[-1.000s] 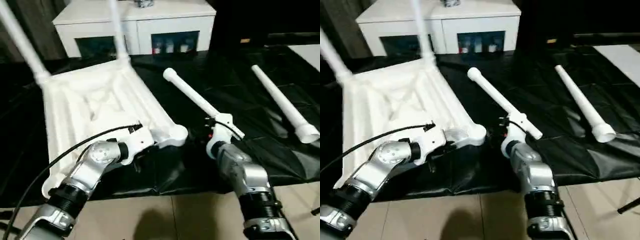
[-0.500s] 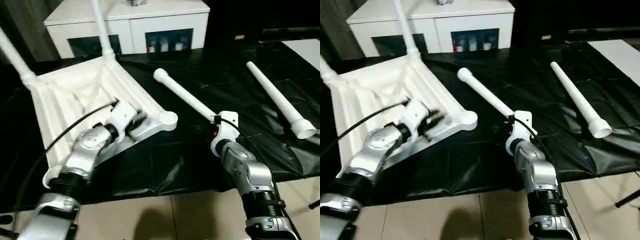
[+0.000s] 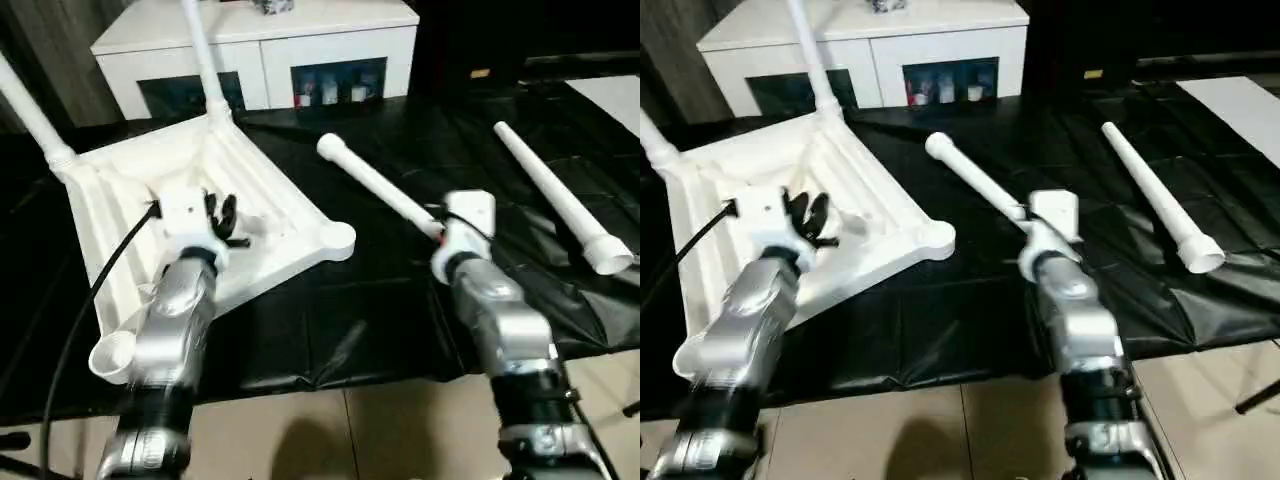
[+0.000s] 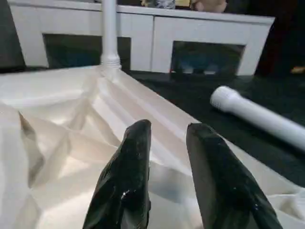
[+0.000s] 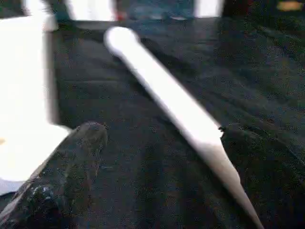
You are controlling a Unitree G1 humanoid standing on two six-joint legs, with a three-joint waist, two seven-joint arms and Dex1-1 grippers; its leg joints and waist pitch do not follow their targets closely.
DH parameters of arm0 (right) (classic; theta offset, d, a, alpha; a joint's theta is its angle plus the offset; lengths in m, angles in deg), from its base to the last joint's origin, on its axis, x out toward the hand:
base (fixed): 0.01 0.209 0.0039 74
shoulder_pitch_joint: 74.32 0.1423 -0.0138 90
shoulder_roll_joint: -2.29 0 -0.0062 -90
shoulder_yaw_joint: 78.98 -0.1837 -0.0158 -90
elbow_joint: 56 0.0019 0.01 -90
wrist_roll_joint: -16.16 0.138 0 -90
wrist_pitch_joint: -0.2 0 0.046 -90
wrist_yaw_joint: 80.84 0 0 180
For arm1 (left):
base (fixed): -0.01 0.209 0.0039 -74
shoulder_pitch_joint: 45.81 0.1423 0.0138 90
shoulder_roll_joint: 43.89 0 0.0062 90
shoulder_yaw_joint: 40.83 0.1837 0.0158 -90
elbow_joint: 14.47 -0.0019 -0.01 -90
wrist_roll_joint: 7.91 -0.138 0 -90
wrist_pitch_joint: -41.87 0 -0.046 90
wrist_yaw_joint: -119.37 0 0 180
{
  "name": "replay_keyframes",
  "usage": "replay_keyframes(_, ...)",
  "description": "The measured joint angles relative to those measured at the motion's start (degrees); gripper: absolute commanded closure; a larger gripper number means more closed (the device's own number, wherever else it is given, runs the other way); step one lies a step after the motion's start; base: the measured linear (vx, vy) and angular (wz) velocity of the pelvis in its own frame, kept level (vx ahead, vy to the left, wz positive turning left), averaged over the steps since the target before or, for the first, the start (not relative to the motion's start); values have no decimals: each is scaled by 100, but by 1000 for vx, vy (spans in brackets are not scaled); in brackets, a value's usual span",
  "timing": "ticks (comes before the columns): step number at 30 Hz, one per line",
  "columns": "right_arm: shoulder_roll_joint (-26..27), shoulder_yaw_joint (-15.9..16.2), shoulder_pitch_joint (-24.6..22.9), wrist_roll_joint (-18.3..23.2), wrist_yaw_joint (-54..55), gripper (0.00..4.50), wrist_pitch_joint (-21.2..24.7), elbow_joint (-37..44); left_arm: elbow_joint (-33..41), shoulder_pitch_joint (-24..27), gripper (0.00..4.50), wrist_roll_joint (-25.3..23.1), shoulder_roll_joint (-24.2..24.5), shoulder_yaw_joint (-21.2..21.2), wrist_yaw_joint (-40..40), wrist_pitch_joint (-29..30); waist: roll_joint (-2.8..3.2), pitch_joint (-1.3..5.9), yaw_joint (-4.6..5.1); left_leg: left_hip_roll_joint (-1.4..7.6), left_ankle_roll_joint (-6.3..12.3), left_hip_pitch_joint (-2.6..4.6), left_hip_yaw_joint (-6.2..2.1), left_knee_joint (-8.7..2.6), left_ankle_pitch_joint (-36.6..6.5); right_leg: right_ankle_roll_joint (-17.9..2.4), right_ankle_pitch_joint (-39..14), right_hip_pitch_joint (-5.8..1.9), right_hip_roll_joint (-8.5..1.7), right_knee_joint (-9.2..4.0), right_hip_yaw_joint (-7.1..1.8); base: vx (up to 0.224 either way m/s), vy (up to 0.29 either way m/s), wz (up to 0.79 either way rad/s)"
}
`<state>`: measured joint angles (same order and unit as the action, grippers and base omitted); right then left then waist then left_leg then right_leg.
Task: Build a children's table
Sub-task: Insert table leg to table base
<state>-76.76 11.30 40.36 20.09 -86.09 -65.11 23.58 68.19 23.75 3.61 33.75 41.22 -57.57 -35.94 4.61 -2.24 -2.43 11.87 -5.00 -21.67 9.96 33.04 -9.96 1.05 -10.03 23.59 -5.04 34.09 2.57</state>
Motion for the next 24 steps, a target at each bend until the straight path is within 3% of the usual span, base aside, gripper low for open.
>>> replay_keyframes(2,56,188,-164,-2,-49,20,57,137,272,190,306,229,-29,33,182,8,-36,1,-26,0,0,-8,1,3,0,1,-1,4,-1,-2,0,0,0,0)
replay_keyframes(4,59,291,-351,-10,-103,20,203,168,418,412,306,227,-31,144,290,-23,-109,-2,-67,0,1,-22,-3,11,0,4,-2,9,-1,1,4,0,0,0)
replay_keyframes(8,-58,521,-450,-57,-404,20,216,236,527,697,306,-310,36,366,-25,140,-206,-46,-82,1,2,-44,-10,37,0,28,13,20,0,2,-12,0,0,0)
replay_keyframes(9,-84,557,-447,-59,-500,20,198,283,625,747,306,-415,50,429,-42,190,-231,-51,-89,-7,2,-82,-59,39,0,27,17,3,-6,1,24,0,0,0)
replay_keyframes(11,-86,559,-444,-50,-532,20,187,317,820,755,306,-463,43,503,-55,262,-202,-52,8,-30,0,-161,-313,78,3,6,7,-72,-26,-44,257,-21,-37,36)
replay_keyframes(13,-63,557,-431,-1,-532,20,187,337,961,784,306,-467,57,516,-100,270,-167,-71,100,-41,-29,-206,-632,92,41,-239,-75,-161,34,25,469,6,-64,49)
replay_keyframes(14,-52,559,-417,7,-532,20,187,341,994,811,306,-486,82,517,-108,271,-163,-74,128,-59,-27,-203,-784,92,76,-474,-182,-165,84,131,480,-9,-123,46)
replay_keyframes(15,-58,554,-400,11,-532,20,187,350,1011,866,306,-552,148,522,-132,272,-169,-74,180,-124,-47,-189,-1000,89,98,-791,-351,-163,173,312,472,-9,-123,46)
replay_keyframes(16,-74,540,-387,12,-532,20,188,351,1014,893,306,-589,161,529,-149,280,-179,-76,200,-158,-51,-178,-1104,85,101,-903,-424,-165,191,382,456,-1,-178,56)
replay_keyframes(17,-140,471,-356,13,-530,20,188,351,1021,944,306,-657,176,530,-181,301,-198,-72,211,-225,-58,-156,-1270,43,98,-1070,-548,-171,216,516,460,-23,-215,61)
replay_keyframes(18,-245,405,-307,13,-529,20,198,350,1068,995,306,-681,159,522,-219,333,-218,-70,191,-290,-85,-157,-1432,-70,81,-1063,-576,-187,263,523,470,-23,-215,61)
replay_keyframes(19,-318,323,-263,13,-530,20,200,353,1129,1019,306,-679,133,517,-226,367,-234,-66,176,-334,-2,-207,-1462,-82,29,-1040,-583,-187,274,488,538,-56,-222,55)
replay_keyframes(20,-378,228,-249,13,-529,20,203,358,1168,1012,306,-678,69,529,-228,385,-257,-73,95,-272,242,-335,-1225,368,-139,-950,-578,-199,225,465,674,-50,-207,54)
replay_keyframes(21,-462,118,-251,9,-525,20,217,318,1233,1070,306,-682,6,611,-229,443,-325,-109,-4,-248,487,-433,-733,1187,-288,-844,-586,-269,158,450,810,-50,-207,54)
replay_keyframes(22,-490,43,-250,12,-520,20,213,324,1279,1107,306,-693,28,634,-232,507,-326,-107,-29,-251,626,-394,-442,1458,-378,-741,-578,-336,119,382,997,-15,-187,48)
replay_keyframes(23,-515,-20,-239,14,-509,20,211,327,1325,1093,306,-704,47,622,-263,566,-294,-95,-43,-267,752,-262,-267,1368,-457,-601,-544,-387,114,293,1202,5,-163,49)
replay_keyframes(24,-520,-95,-217,13,-485,20,203,333,1401,1033,306,-720,52,598,-323,654,-199,-76,-42,-254,589,-113,-258,904,-830,-602,-506,-406,182,193,1518,5,-163,49)
